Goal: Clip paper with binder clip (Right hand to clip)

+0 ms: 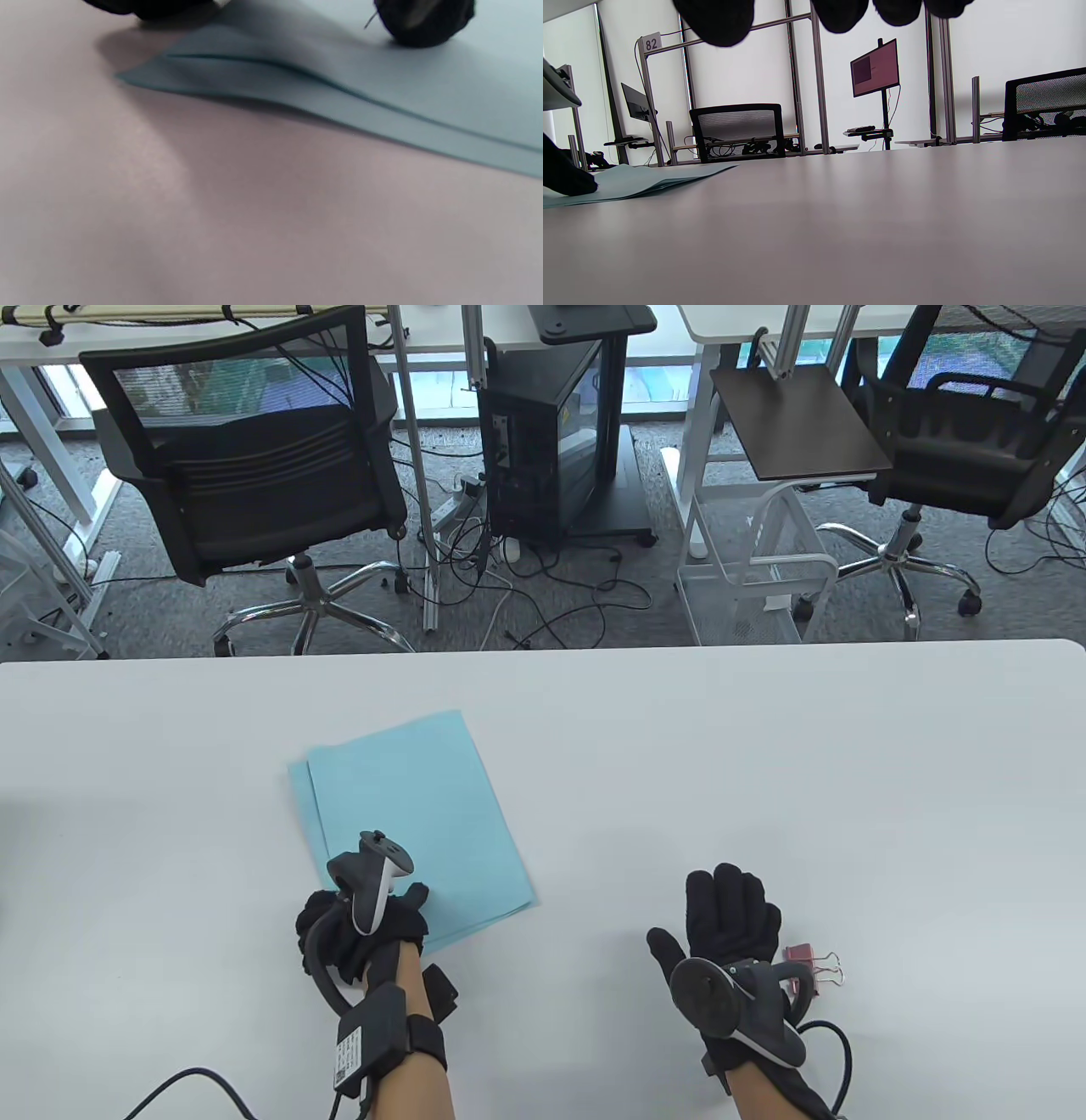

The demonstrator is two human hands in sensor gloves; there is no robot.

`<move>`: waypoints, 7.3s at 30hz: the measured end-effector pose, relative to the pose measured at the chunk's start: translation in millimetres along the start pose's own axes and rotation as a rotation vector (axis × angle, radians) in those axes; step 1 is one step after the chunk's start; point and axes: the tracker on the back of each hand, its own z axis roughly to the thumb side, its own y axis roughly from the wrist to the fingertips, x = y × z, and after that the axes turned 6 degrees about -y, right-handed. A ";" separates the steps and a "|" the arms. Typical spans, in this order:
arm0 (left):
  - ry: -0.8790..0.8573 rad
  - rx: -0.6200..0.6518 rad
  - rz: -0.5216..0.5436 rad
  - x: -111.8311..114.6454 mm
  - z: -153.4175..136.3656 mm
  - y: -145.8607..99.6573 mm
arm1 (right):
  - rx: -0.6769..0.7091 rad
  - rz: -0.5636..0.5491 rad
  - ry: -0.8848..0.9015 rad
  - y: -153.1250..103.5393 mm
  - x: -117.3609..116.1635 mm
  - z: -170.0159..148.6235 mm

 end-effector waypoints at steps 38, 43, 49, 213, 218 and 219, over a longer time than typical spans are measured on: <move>-0.909 1.297 -0.364 -22.8 -34.3 -94.8 | 0.022 0.034 0.828 2.5 9.4 -10.9; -0.876 1.410 -0.588 -7.6 -26.2 -86.2 | 0.046 0.017 1.291 3.0 1.1 -21.0; -0.653 1.360 -0.594 -3.6 -26.1 -78.5 | 0.053 -0.035 1.328 5.3 6.6 -29.5; 0.081 1.281 0.382 -15.7 -24.9 -128.8 | -0.669 0.433 0.131 -21.8 4.9 -142.1; 0.083 1.280 0.381 -15.2 -24.4 -128.6 | -0.633 0.359 0.358 -23.9 5.6 -144.4; 0.084 1.279 0.381 -15.1 -24.4 -128.4 | -0.624 0.324 0.378 -24.1 7.0 -144.9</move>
